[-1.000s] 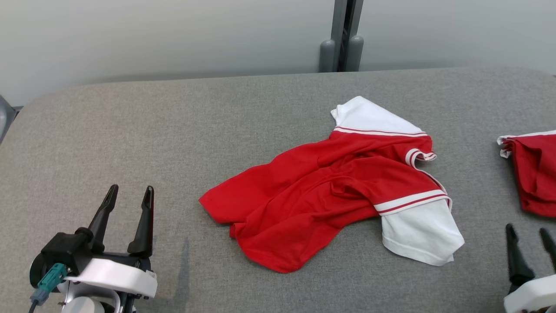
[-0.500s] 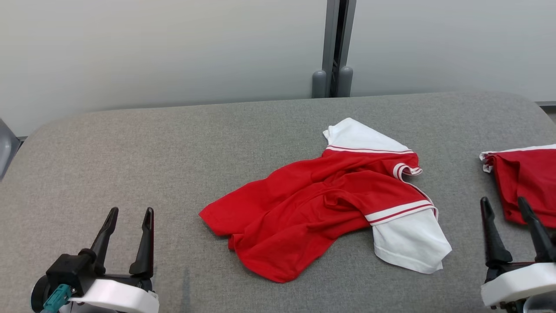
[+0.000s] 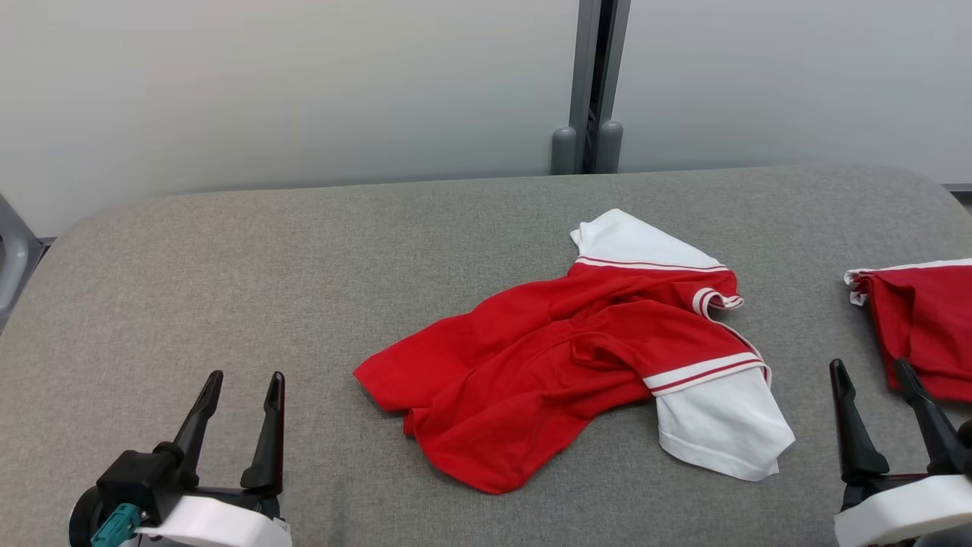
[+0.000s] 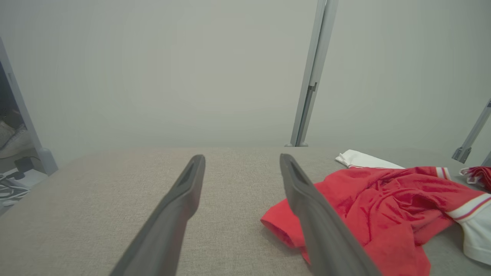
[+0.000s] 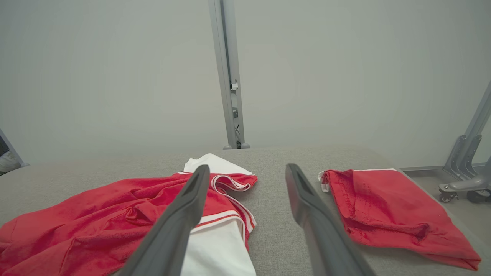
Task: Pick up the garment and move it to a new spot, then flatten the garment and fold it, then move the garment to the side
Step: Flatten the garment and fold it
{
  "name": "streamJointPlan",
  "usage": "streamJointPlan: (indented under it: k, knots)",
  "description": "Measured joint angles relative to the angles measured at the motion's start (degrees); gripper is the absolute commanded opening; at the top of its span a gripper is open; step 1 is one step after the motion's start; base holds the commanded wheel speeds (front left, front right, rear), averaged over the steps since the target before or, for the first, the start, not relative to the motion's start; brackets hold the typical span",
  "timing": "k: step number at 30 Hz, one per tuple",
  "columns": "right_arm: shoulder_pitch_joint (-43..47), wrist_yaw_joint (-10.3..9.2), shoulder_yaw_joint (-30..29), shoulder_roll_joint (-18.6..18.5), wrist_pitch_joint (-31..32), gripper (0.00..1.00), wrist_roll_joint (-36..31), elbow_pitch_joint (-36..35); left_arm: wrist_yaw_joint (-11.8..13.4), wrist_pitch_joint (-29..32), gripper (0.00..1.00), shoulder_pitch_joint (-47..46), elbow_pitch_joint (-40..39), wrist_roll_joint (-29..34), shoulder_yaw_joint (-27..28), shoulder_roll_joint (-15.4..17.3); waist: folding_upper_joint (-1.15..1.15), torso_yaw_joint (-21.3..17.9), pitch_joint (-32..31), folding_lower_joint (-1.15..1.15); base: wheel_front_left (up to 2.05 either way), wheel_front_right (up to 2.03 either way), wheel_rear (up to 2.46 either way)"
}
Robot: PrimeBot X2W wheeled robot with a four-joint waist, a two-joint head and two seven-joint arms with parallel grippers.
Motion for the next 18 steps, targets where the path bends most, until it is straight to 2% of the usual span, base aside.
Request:
streamJointPlan:
  k: [8, 15, 18]
  knots:
    - [0.0, 0.0, 0.2, 0.3, 0.3, 1.0, 0.1, -0.3, -1.7, 2.0, 1.0, -0.3, -0.9, 0.7, -4.5, -1.2, 0.0, 0.0, 1.0, 0.0, 0.0, 0.0, 0.0]
    - [-0.5, 0.0, 0.2, 0.5, 0.3, 1.0, 0.1, -0.5, -6.2, 6.6, 1.0, -0.4, -1.1, 1.9, -17.4, -6.3, 0.0, -0.6, 4.1, 0.0, 0.0, 0.0, 0.0]
    - [-1.4, 0.0, 0.5, 0.6, 0.3, 1.0, 0.1, -0.4, -7.4, 8.4, 1.0, -1.6, 0.7, 2.1, -22.9, -7.0, 0.0, -1.1, 5.6, 0.0, 0.0, 0.0, 0.0]
